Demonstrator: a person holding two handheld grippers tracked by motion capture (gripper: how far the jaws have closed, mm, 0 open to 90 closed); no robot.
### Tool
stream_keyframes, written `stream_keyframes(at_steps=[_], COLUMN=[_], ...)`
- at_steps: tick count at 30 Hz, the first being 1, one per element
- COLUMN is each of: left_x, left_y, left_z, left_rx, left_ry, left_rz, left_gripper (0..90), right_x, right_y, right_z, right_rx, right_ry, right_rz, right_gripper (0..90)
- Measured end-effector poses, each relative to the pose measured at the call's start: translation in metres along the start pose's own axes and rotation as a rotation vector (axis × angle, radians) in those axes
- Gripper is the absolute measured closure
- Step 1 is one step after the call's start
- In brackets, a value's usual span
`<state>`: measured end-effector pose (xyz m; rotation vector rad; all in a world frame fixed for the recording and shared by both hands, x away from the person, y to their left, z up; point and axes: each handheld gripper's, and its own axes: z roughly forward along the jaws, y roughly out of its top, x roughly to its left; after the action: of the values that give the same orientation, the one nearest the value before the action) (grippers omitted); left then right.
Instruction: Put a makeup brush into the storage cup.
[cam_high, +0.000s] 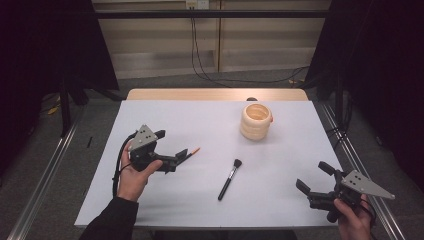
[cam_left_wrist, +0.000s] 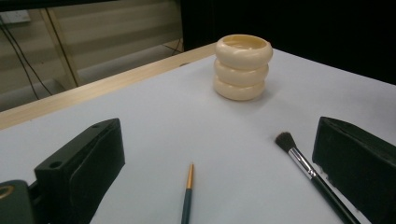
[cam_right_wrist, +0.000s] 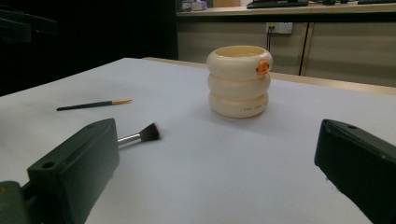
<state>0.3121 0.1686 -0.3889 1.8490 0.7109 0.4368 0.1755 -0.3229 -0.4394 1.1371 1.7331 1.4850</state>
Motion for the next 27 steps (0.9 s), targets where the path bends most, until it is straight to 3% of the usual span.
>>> stream_keyframes(at_steps=[4, 8, 15, 23, 25, 27], left_x=[0.004, 0.006, 0.009, 0.018, 0.020, 0.022], left_y=[-0.001, 0.002, 0.007, 0.018, 0.022, 0.024], left_z=[0.009, 0.012, 0.017, 0.024, 0.025, 0.026], left_rx=[0.027, 0.037, 0.060, 0.073, 0.092, 0.114], left_ry=[-0.020, -0.031, -0.009, -0.038, -0.060, -0.051], left_rz=[-0.019, -0.006, 0.004, -0.029, -0.032, -0.023], left_gripper=[2.3, 2.6, 2.1, 2.4, 2.4, 3.1], right_x=[0.000, 0.000, 0.000, 0.000, 0.000, 0.000], right_y=[0.000, 0.000, 0.000, 0.000, 0.000, 0.000], right_z=[0.000, 0.000, 0.000, 0.001, 0.000, 0.000], right_rx=[0.001, 0.004, 0.005, 0.007, 0.008, 0.009], right_ry=[0.002, 0.007, 0.010, 0.014, 0.014, 0.013], right_rz=[-0.002, -0.007, -0.007, -0.008, -0.008, -0.009], right_gripper=[0.0, 0.0, 0.0, 0.0, 0.0, 0.0])
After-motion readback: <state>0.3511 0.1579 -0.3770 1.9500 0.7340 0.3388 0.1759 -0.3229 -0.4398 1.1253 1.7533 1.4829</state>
